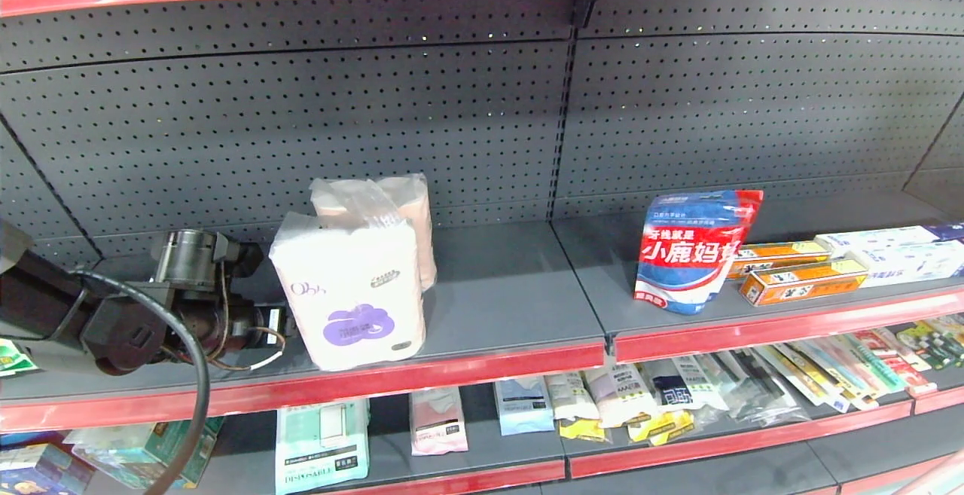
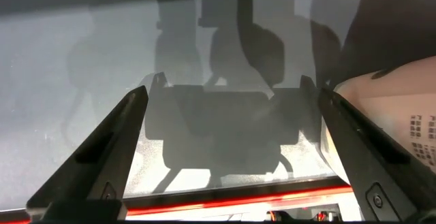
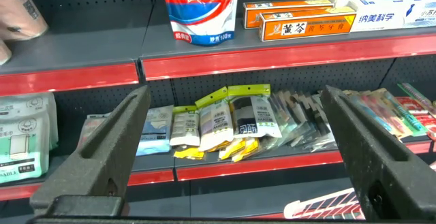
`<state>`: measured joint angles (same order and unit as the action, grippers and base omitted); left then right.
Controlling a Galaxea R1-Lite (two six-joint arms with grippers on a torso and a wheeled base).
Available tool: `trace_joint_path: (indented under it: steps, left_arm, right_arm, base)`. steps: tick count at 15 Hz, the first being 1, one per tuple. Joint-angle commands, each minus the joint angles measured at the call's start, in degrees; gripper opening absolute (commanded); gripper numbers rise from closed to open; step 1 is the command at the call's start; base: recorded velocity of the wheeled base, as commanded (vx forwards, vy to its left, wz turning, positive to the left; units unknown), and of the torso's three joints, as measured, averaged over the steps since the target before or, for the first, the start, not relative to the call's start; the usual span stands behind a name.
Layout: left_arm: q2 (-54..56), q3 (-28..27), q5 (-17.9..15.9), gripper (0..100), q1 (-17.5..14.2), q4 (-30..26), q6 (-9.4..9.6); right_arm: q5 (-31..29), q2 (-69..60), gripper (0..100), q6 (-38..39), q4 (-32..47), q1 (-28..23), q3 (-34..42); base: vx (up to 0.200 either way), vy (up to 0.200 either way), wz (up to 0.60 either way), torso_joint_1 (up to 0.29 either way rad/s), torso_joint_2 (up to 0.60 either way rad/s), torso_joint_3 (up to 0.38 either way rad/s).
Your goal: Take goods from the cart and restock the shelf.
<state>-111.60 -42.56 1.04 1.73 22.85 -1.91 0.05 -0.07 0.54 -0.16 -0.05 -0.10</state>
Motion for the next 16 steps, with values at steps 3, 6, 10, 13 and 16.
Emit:
trace_joint_path:
  steps: [3, 6, 10, 13, 16]
  left_arm:
    - [0.34, 0.11, 0.02, 100, -0.06, 0.09, -0.02]
    - [2.44, 0.37, 0.02, 100, -2.79, 0.01, 1.12]
    - [15.19, 1.42, -0.25, 100, -10.7, -0.35, 8.59]
    - [37.78, 9.07, -0.77, 100, -13.95, -1.14, 9.03]
    - [64.06, 18.3, -5.52, 100, -14.39, -7.55, 9.21]
  right_arm:
    - [-0.05, 0.07, 100, -0.01, -0.02, -0.04, 0.01]
    - [0.04, 0.07, 100, -0.01, -0.02, 0.05, 0.01]
    - [0.04, 0.07, 100, -0.01, -0.02, 0.05, 0.1]
    - [0.04, 0.07, 100, -0.01, -0.02, -0.04, 0.01]
    - [-0.05, 0.07, 100, -0.01, -0.02, 0.05, 0.01]
  base:
    - [0.0, 0.0, 0.0, 0.0, 0.0, 0.0]
    - [0.0, 0.0, 0.0, 0.0, 0.0, 0.0]
    - [0.0, 0.0, 0.0, 0.0, 0.0, 0.0]
    - [0.0, 0.0, 0.0, 0.0, 0.0, 0.0]
    - [0.0, 0.0, 0.0, 0.0, 0.0, 0.0]
